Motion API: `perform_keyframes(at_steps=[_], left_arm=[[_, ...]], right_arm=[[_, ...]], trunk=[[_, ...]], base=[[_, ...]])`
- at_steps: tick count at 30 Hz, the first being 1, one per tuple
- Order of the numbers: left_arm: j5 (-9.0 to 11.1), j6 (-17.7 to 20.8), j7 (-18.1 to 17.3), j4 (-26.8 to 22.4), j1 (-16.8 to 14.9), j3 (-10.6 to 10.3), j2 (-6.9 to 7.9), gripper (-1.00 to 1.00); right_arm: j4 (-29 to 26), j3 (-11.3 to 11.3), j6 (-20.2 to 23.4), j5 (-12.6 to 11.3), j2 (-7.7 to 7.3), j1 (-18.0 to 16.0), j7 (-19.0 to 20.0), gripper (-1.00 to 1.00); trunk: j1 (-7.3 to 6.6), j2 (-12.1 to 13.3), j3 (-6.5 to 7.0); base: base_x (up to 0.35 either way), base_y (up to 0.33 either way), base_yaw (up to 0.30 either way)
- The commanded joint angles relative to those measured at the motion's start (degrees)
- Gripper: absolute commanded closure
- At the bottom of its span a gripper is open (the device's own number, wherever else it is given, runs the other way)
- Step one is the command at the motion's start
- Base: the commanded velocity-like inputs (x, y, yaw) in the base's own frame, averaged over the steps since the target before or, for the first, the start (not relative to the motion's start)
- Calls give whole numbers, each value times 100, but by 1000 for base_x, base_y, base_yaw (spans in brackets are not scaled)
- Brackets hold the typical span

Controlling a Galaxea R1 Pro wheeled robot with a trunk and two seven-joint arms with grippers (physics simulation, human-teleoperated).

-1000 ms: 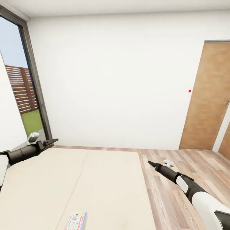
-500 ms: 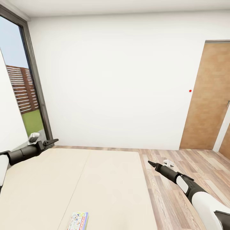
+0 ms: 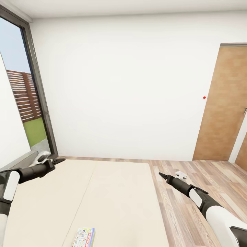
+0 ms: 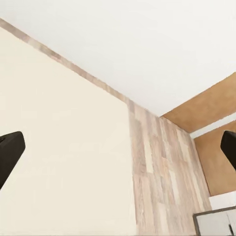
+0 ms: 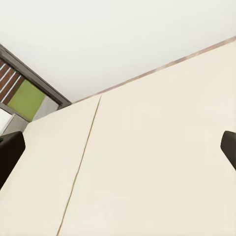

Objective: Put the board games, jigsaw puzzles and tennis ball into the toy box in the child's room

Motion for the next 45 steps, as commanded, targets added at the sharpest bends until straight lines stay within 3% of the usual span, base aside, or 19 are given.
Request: perform_keyframes(at_steps=[1,4,9,15,19,24,29,33,34,38,45], left_arm=[[-15,-78,244,60,-9,10,-78,-100],[-13,-214,622,147,-13,8,-192,-100],[-25,-622,1501,402,-17,-17,-637,-100],[-10,-1039,2254,866,-18,-274,-786,-100],[-16,-1258,2413,1269,-18,-341,-794,-100],[-25,-1533,2495,1768,-18,-393,-780,-100],[-36,-1679,2511,2060,3,-420,-747,-100],[-49,-1776,2511,2237,46,-428,-693,-100],[-78,-1869,2506,2368,86,-428,-655,-100],[-243,-2234,2480,2669,179,-428,-525,-100],[-376,-2534,2456,2963,232,-421,-377,-100]], right_arm=[[-4,-17,57,-52,1,-1,30,-100],[-45,-16,59,-50,2,-1,44,-100],[-237,9,72,-33,2,-1,63,-100],[-319,25,117,-27,47,-1,73,-100],[-374,36,169,-26,124,-1,75,-100],[-522,269,415,-25,356,-1,68,-100],[-1092,753,740,-49,752,-1,21,-100],[-1316,875,855,-38,1056,-1,-59,-100],[-1378,908,884,-37,1216,-1,-131,-100],[-1492,954,908,-28,1461,-1,-319,-100],[-1583,950,868,-27,1497,1,-442,-100]], trunk=[[2,-5,-3],[2,-5,-3],[2,-5,-3],[2,-5,-3],[2,-5,-3],[2,-5,-3],[2,-5,-3],[2,-5,-3],[2,-5,-3],[2,-5,-3],[2,-5,-3]], base=[[0,0,0],[0,0,0],[0,0,0],[0,0,0],[0,0,0],[0,0,0],[0,0,0],[0,0,0],[0,0,0],[0,0,0],[0,0,0]])
